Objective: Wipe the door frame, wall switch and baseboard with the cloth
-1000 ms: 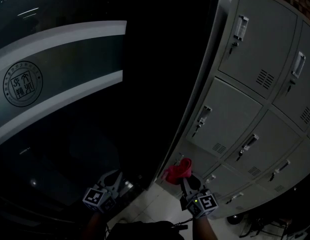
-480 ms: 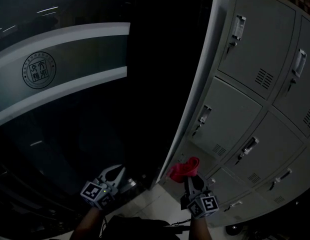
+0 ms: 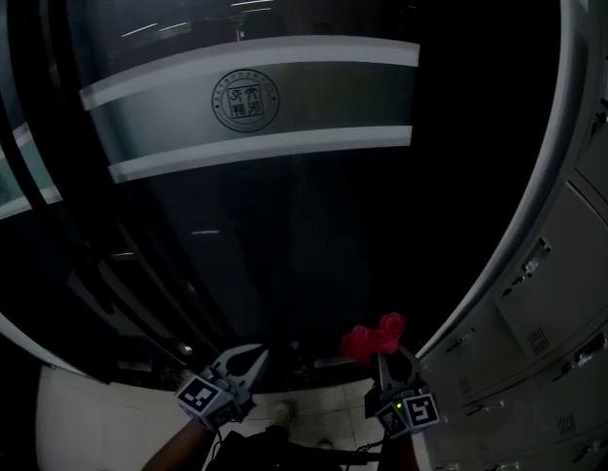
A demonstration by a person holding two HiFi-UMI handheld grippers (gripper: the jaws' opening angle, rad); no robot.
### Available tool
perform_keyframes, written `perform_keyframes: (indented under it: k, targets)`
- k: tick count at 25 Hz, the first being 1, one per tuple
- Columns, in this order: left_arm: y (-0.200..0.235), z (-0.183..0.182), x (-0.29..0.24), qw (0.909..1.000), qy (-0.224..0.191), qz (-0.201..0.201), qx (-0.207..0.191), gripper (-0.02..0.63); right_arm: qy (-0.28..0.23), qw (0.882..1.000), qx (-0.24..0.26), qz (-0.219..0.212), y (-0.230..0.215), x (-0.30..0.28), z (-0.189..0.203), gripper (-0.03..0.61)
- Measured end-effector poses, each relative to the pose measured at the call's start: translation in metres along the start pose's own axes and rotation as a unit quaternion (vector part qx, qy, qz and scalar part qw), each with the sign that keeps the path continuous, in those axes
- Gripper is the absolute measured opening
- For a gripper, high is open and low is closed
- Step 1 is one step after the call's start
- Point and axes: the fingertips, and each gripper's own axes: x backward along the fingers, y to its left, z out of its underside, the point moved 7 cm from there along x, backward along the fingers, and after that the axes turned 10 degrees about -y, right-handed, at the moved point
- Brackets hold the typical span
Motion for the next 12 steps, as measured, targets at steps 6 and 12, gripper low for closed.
perform_keyframes:
  k: [6, 12]
  targets:
    - [0.065, -0.054, 0.141, 0.9834, -0.037, -0.172, -0.046, -0.008, 0.032, 0.985, -0.038, -0.166, 0.127, -0.073, 0.042, 0.057]
    - [0.129, -0.080, 0.295, 0.9474, -0.096, -0.300, -0.055, -0.008, 0.063, 0.956, -0.035, -0.283, 0.270, -0.121, 0.079, 0.057]
